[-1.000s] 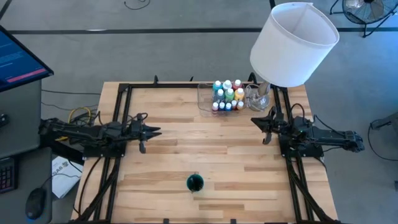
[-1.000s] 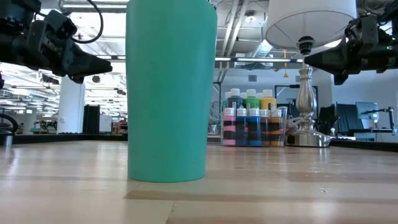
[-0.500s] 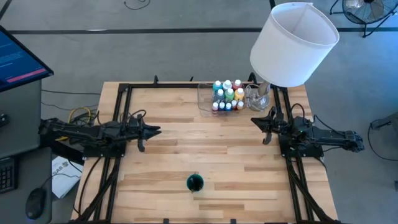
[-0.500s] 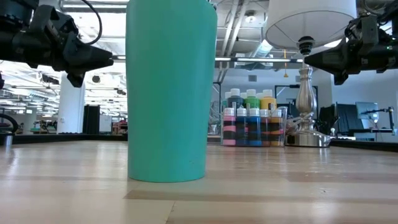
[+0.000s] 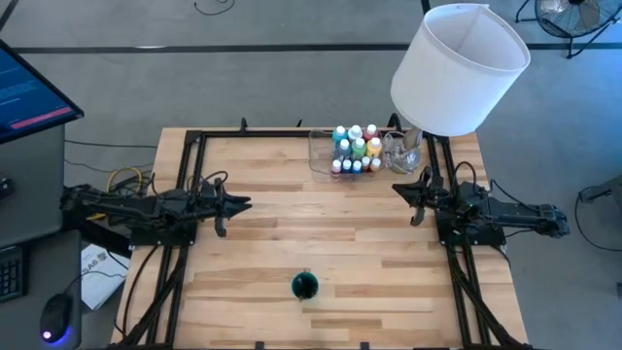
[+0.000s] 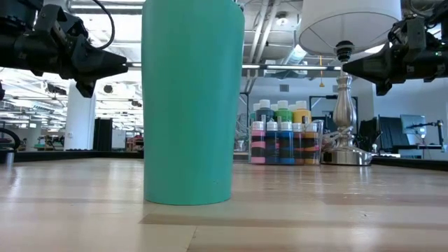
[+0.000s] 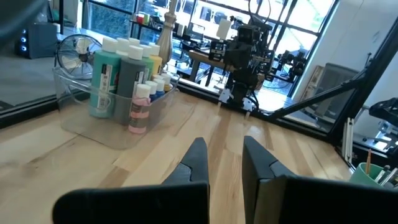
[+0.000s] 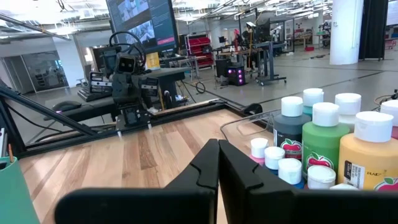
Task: Pick & Place Paint Supplies
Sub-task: Return to Home Position
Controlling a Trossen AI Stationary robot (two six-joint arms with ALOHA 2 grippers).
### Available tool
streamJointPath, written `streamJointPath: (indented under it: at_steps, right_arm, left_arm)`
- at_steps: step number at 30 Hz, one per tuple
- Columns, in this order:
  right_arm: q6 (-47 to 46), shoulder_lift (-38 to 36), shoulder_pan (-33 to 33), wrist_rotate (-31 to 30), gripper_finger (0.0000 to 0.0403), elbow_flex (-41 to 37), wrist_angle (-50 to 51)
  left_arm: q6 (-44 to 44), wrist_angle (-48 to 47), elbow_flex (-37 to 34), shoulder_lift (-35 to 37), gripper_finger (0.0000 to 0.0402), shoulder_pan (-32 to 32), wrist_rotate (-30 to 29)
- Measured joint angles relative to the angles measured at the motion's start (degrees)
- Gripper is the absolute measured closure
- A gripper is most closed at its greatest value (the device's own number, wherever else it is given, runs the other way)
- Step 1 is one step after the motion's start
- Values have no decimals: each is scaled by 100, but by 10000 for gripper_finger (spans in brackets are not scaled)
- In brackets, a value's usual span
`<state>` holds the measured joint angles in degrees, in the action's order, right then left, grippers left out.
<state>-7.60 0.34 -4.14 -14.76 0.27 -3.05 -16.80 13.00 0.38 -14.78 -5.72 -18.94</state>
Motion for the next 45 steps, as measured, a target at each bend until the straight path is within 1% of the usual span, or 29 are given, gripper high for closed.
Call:
streamJointPath:
  at_steps: [45]
  right_arm:
    - [0, -2, 0, 0, 403, -2, 0]
  left_arm:
    - [0, 98, 0, 0, 401, 0, 15]
